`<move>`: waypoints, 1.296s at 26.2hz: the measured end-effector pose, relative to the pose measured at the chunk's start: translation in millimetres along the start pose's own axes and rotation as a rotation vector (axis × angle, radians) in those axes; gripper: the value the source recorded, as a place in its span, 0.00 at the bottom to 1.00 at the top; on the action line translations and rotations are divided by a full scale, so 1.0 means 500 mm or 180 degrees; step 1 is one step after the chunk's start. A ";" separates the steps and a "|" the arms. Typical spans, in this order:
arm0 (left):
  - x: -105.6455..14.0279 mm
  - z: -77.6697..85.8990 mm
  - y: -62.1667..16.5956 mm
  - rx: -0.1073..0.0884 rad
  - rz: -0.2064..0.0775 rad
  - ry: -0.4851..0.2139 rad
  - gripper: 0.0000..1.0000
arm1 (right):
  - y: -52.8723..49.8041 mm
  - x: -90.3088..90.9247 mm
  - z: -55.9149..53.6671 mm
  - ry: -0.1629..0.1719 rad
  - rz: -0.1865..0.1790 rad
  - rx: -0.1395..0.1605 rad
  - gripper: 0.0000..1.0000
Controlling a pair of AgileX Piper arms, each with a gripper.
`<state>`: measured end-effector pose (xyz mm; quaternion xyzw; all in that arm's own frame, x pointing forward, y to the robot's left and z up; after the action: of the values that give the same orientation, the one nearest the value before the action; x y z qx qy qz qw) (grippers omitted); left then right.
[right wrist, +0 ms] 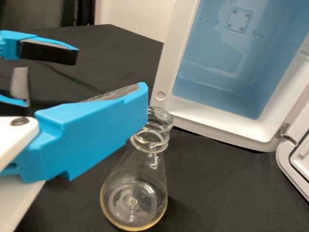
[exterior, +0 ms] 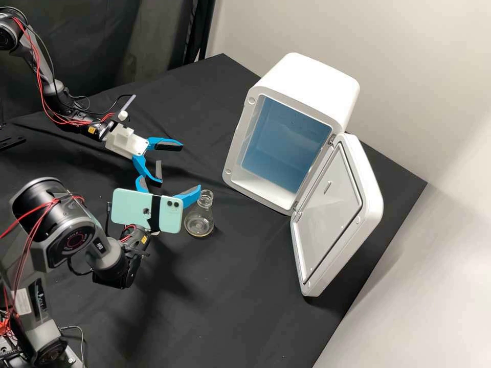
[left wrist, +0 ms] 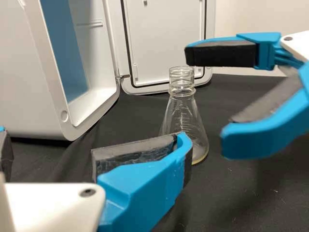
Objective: Place the flask in the incubator
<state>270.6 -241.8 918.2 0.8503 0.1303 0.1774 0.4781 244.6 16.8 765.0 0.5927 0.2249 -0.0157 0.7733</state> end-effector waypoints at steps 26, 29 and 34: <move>0.008 0.039 -0.008 0.0030 -0.0070 -0.0171 1.00 | -0.018 0.057 0.008 -0.0055 0.0075 0.0079 1.00; 0.009 0.042 -0.009 0.0032 -0.0073 -0.0187 1.00 | -0.019 0.058 0.009 -0.0049 0.0080 0.0085 1.00; 0.010 0.047 -0.010 0.0042 -0.0081 -0.0216 1.00 | -0.008 0.052 0.022 -0.0116 0.0144 0.0081 1.00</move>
<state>284.8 -255.2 903.7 0.8572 0.1260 0.1415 0.4789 270.2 11.5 753.9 0.6070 0.1972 -0.0119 0.7697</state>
